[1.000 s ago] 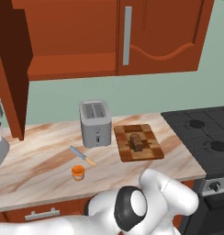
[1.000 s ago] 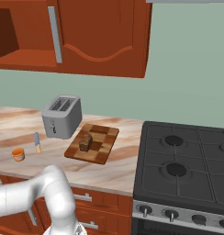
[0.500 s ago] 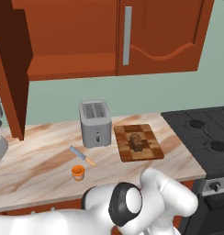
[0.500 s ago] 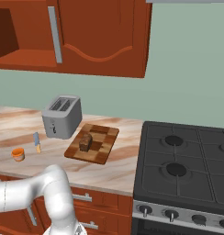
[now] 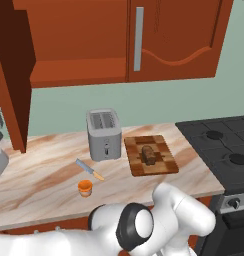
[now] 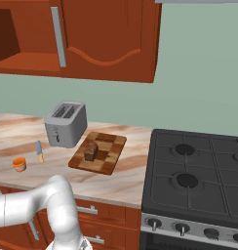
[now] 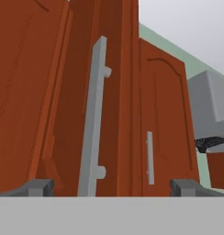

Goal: Pick the bread, place it on the cutting board, pick the jam, place it on the counter, and close the cabinet.

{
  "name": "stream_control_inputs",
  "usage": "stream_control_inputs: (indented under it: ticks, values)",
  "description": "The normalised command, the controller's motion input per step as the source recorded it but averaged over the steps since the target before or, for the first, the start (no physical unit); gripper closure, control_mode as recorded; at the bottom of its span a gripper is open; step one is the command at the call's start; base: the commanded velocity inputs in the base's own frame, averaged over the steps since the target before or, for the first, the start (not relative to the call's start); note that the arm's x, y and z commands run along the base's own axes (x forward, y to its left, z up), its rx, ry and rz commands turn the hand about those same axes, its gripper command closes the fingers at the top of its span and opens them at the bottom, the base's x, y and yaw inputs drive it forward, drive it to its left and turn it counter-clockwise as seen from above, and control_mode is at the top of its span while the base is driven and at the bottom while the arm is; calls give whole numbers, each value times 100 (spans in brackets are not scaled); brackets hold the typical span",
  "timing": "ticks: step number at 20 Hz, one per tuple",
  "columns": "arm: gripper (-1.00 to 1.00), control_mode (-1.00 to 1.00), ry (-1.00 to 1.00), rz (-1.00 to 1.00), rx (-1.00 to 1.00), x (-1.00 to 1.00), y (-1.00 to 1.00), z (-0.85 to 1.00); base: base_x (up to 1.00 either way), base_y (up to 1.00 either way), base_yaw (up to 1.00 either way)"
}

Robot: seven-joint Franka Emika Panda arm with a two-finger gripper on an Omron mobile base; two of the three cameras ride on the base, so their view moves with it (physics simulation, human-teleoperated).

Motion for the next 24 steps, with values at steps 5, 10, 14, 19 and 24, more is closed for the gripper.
stream_control_inputs:
  ticks: [5, 10, 14, 19, 24]
  values:
    - [-100, -100, 0, -5, 0, 8, 0, -3, 0, 0, 0]
    - [-100, -100, 0, -7, 0, 14, 0, 0, 0, 0, 0]
    - [-100, -100, 0, -8, 0, 13, 0, -2, 0, 0, 0]
    - [-100, -100, 0, -7, 0, 12, 0, -4, 0, 0, 0]
    - [-100, -100, 0, -7, 0, 13, 0, -6, 0, 0, 0]
